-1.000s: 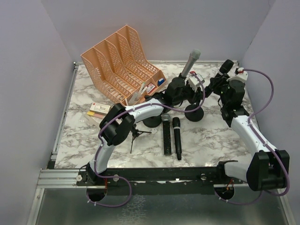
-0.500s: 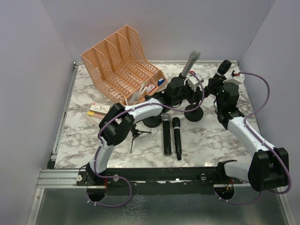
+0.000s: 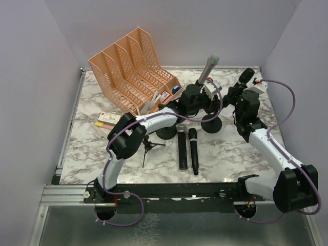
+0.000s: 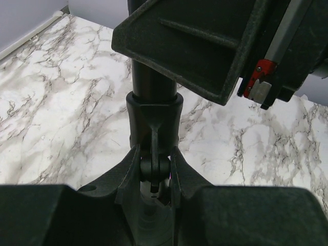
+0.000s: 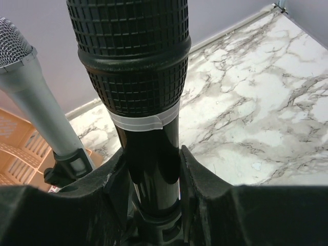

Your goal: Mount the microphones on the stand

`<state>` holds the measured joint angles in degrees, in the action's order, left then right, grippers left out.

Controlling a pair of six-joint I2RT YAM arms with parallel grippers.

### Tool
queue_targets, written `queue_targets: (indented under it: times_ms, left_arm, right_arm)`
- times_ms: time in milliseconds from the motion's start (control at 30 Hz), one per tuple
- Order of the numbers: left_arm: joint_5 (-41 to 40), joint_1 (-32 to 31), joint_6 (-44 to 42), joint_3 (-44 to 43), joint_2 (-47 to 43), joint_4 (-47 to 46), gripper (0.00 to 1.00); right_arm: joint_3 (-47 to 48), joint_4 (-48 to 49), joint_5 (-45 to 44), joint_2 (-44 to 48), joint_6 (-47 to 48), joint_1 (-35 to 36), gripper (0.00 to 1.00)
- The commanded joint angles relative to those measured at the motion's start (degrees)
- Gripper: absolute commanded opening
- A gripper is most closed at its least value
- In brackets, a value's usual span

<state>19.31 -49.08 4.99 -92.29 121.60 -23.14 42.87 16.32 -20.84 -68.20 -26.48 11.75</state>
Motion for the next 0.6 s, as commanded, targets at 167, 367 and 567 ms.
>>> queue_targets:
  times_ms: [167, 367, 567]
  left_arm:
    - [0.37, -0.22, 1.59, 2.30, 2.23, 6.24, 0.00]
    - [0.74, -0.17, 1.51, 2.41, 2.24, 6.93, 0.00]
    - [1.10, -0.16, 1.30, 2.85, 1.90, 7.31, 0.00]
  right_arm:
    - [1.13, -24.77, 3.30, -3.06, -2.00, 5.28, 0.33]
    - [4.97, -27.05, 1.51, -2.35, -5.84, 4.69, 0.63]
    - [8.64, -29.73, -0.45, -3.15, -8.46, 3.71, 0.66]
